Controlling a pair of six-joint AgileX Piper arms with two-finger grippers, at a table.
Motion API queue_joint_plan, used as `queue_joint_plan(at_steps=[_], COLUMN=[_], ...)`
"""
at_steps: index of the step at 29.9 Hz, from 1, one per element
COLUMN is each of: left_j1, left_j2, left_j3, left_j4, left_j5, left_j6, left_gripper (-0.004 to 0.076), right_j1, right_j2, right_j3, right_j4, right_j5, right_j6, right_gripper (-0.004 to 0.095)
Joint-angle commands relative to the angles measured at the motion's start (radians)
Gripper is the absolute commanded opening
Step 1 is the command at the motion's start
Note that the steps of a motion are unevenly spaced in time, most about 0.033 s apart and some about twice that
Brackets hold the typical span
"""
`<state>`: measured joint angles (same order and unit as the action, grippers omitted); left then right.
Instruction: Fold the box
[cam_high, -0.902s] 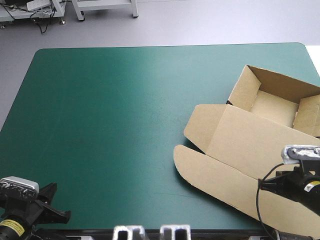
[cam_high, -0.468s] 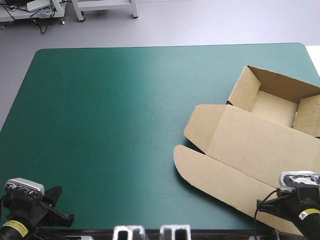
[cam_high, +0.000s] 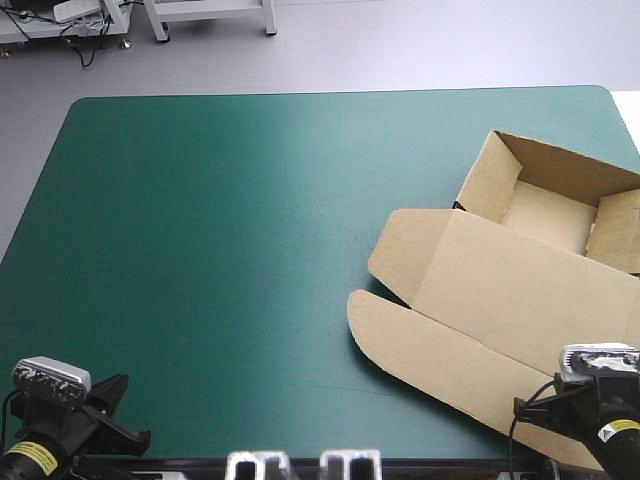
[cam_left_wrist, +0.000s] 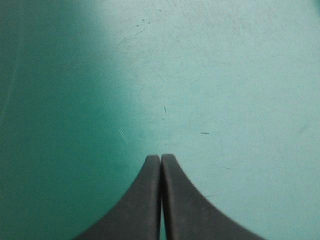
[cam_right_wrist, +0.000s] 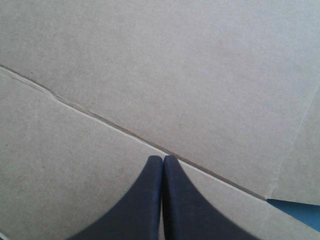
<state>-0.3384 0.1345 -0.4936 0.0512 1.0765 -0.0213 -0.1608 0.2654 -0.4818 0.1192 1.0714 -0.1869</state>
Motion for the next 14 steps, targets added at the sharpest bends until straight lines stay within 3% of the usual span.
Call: queue_joint_plan(at_steps=[1, 14], left_j1=[-0.005, -0.005], left_j2=[0.015, 0.015], left_j3=[-0.025, -0.025], left_j4=[-0.004, -0.004], left_j5=[-0.055, -0.050], left_j6=[0.000, 0.000], left_gripper=[-0.0010, -0.0010], right_j1=[0.000, 0.000], right_j2=[0.010, 0.010], right_j3=[-0.022, -0.022], right_j4=[0.001, 0.001], right_j5=[-0.056, -0.056], right_j6=[0.002, 0.000], right_gripper=[-0.0015, -0.0015])
